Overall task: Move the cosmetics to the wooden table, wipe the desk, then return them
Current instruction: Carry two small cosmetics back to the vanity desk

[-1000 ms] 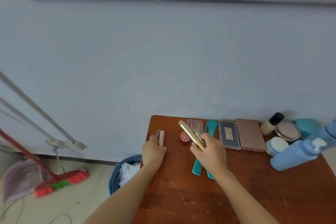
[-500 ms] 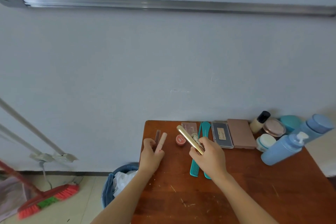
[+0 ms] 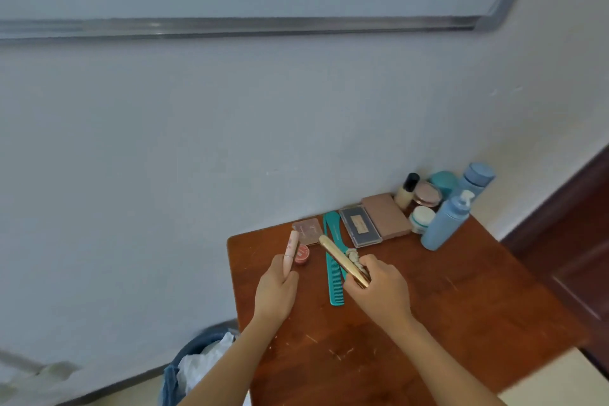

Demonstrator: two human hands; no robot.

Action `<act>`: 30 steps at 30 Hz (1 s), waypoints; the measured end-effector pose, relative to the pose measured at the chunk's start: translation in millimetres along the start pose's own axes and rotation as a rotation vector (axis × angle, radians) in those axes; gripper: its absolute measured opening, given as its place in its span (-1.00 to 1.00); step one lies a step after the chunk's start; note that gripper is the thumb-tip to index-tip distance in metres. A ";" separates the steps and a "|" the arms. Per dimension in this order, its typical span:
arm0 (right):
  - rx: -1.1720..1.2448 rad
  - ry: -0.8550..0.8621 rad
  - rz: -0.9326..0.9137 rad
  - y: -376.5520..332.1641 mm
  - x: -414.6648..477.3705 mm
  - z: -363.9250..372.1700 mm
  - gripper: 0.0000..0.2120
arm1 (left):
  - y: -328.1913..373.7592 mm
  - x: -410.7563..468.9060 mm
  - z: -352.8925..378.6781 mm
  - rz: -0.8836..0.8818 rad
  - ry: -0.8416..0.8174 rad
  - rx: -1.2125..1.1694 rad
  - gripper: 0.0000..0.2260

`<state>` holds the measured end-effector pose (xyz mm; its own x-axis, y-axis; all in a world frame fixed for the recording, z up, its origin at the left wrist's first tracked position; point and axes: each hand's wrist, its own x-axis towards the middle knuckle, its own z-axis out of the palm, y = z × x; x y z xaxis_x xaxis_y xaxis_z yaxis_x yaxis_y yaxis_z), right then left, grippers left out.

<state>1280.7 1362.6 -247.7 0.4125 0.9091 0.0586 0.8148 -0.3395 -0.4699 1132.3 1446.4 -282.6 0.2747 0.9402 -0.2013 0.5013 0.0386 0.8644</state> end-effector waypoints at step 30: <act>-0.063 0.834 1.054 -27.1 -455.6 -56.0 -0.86 | 28.8 -300.1 55.6 0.888 -0.988 0.167 -0.82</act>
<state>1093.5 944.1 -212.3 0.9543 -0.2000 0.2222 -0.0341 -0.8114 -0.5836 1110.0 1146.5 -222.8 0.9960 -0.0152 0.0875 -0.0809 -0.5614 0.8235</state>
